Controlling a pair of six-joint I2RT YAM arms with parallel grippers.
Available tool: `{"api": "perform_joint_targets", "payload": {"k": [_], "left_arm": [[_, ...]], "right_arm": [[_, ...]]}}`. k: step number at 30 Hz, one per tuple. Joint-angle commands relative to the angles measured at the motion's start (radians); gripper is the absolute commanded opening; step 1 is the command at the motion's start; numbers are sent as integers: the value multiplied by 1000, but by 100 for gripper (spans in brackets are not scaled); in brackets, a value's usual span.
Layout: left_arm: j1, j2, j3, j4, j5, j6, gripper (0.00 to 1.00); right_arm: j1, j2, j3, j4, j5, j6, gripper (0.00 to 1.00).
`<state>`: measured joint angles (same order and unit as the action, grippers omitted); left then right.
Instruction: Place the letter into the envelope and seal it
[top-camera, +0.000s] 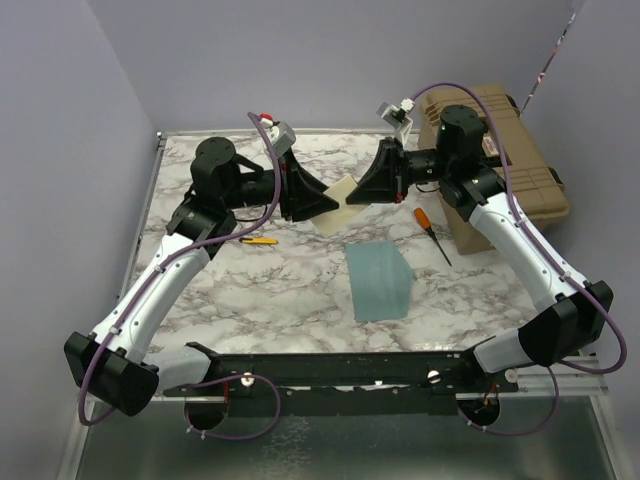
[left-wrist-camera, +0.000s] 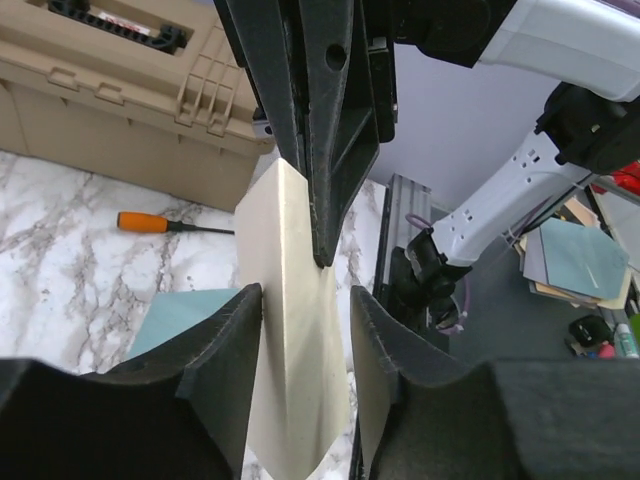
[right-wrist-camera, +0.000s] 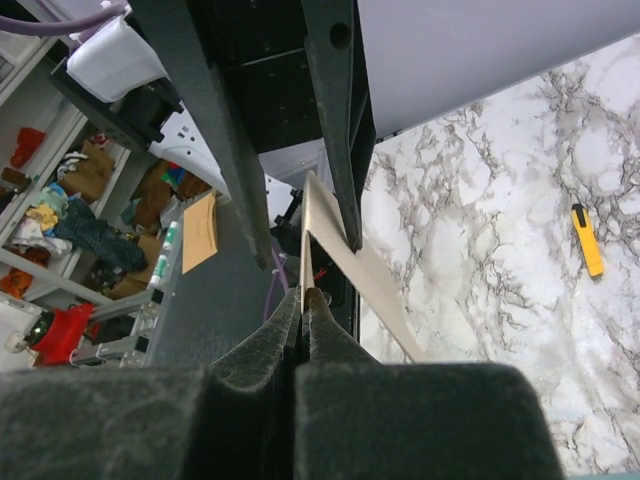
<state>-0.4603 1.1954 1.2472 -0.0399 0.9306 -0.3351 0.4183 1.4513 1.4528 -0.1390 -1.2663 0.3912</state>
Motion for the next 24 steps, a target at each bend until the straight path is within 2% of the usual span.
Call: {"api": "perform_joint_targets", "payload": {"k": [1, 4, 9, 11, 13, 14, 17, 18, 21, 24], "left_arm": [[-2, 12, -10, -5, 76, 0, 40], [-1, 4, -16, -5, 69, 2, 31], [-1, 1, -27, -10, 29, -12, 6], [-2, 1, -28, -11, 21, -15, 0], [-1, 0, -25, -10, 21, -15, 0], [-2, -2, -24, -10, 11, -15, 0], [-2, -13, -22, -11, -62, -18, 0], [-1, -19, -21, -11, -101, -26, 0], [-2, -24, -12, -4, -207, -66, 0], [-1, -36, -16, 47, -283, -139, 0]], "right_arm": [[4, 9, 25, 41, -3, -8, 1], [5, 14, 28, 36, 24, -11, 1], [4, -5, 23, 33, 55, -30, 1], [4, -10, 25, 26, 69, -38, 0], [5, -15, 25, 20, 108, -36, 1], [5, -19, 22, 21, 132, -33, 5], [4, -50, -4, 41, 242, -8, 41], [5, -66, -24, 62, 285, 11, 50], [4, -144, -114, 167, 400, 75, 69], [5, -236, -255, 335, 597, 215, 84]]}}
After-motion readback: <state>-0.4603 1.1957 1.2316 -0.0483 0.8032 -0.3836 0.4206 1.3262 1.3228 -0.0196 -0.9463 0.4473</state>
